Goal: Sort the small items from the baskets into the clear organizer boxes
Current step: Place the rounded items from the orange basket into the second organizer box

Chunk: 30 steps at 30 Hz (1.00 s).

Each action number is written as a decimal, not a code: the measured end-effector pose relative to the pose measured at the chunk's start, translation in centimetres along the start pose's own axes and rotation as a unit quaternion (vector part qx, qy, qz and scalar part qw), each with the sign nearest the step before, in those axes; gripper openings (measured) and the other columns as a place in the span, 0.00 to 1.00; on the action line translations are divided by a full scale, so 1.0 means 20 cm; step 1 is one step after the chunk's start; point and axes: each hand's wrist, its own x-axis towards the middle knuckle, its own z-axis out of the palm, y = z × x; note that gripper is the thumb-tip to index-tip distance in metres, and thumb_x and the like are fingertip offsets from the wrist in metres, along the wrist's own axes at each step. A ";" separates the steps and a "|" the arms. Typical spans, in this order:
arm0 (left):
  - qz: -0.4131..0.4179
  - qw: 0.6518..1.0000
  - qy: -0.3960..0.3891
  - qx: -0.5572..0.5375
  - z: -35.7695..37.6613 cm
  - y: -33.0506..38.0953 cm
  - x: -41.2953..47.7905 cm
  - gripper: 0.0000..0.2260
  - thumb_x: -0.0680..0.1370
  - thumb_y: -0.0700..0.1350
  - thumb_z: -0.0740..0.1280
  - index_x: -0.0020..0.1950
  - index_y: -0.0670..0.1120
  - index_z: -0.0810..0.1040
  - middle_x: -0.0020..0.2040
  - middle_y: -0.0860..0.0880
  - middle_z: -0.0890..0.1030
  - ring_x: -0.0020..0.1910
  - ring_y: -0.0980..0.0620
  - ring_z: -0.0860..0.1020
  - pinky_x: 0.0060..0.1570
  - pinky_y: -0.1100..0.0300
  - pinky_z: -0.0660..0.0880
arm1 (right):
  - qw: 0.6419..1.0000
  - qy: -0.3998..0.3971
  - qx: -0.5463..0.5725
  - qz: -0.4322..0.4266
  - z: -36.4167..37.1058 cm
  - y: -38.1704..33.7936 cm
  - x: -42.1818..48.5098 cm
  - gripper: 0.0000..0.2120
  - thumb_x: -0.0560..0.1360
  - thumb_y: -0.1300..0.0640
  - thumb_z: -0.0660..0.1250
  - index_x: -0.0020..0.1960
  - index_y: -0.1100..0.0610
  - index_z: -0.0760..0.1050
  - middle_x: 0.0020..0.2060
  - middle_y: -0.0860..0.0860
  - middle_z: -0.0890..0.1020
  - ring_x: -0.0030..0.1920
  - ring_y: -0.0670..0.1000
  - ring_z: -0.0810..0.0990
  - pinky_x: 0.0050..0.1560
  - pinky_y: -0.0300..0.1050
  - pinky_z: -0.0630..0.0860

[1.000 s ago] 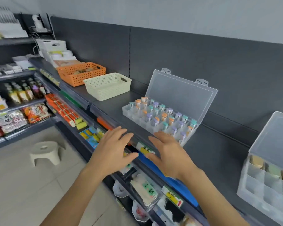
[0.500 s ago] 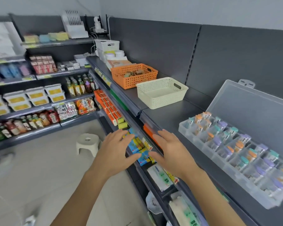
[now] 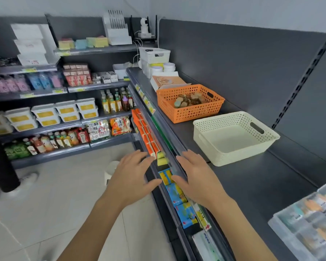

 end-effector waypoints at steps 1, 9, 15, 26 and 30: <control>-0.002 1.000 0.000 -0.004 0.01 -0.06 0.05 0.30 0.71 0.66 0.59 0.63 0.47 0.76 0.62 0.46 0.77 0.63 0.43 0.74 0.60 0.47 0.70 | 1.000 -0.004 -0.002 -0.002 0.03 0.00 0.07 0.24 0.74 0.50 0.68 0.66 0.60 0.71 0.62 0.57 0.74 0.66 0.59 0.70 0.69 0.54 0.62; 0.054 0.998 -0.025 -0.035 0.04 -0.54 0.54 0.34 0.71 0.67 0.56 0.69 0.47 0.72 0.68 0.46 0.72 0.68 0.45 0.68 0.67 0.49 0.65 | 0.997 0.015 -0.032 0.070 0.23 -0.01 0.62 0.24 0.70 0.50 0.70 0.61 0.63 0.75 0.58 0.61 0.78 0.62 0.64 0.74 0.62 0.60 0.70; 0.152 0.988 -0.035 -0.002 -0.03 -0.84 0.91 0.32 0.72 0.66 0.56 0.67 0.46 0.74 0.65 0.45 0.75 0.66 0.43 0.72 0.63 0.49 0.68 | 0.989 0.024 -0.036 0.142 0.24 -0.06 0.97 0.27 0.75 0.47 0.66 0.70 0.59 0.68 0.69 0.57 0.69 0.70 0.57 0.65 0.69 0.53 0.66; 0.231 0.970 -0.035 -0.070 0.04 -0.91 1.55 0.39 0.71 0.71 0.50 0.74 0.49 0.64 0.72 0.50 0.65 0.72 0.51 0.62 0.70 0.56 0.60 | 0.967 0.055 -0.078 0.238 0.16 0.13 1.36 0.24 0.77 0.46 0.63 0.70 0.54 0.68 0.71 0.52 0.66 0.72 0.52 0.62 0.69 0.43 0.63; 0.249 0.966 -0.034 -0.064 0.09 -0.89 1.76 0.38 0.71 0.71 0.51 0.74 0.50 0.64 0.72 0.52 0.65 0.71 0.54 0.62 0.69 0.58 0.60 | 0.964 0.062 -0.067 0.251 0.16 0.28 1.47 0.25 0.78 0.46 0.62 0.72 0.54 0.65 0.72 0.52 0.64 0.73 0.52 0.60 0.69 0.43 0.61</control>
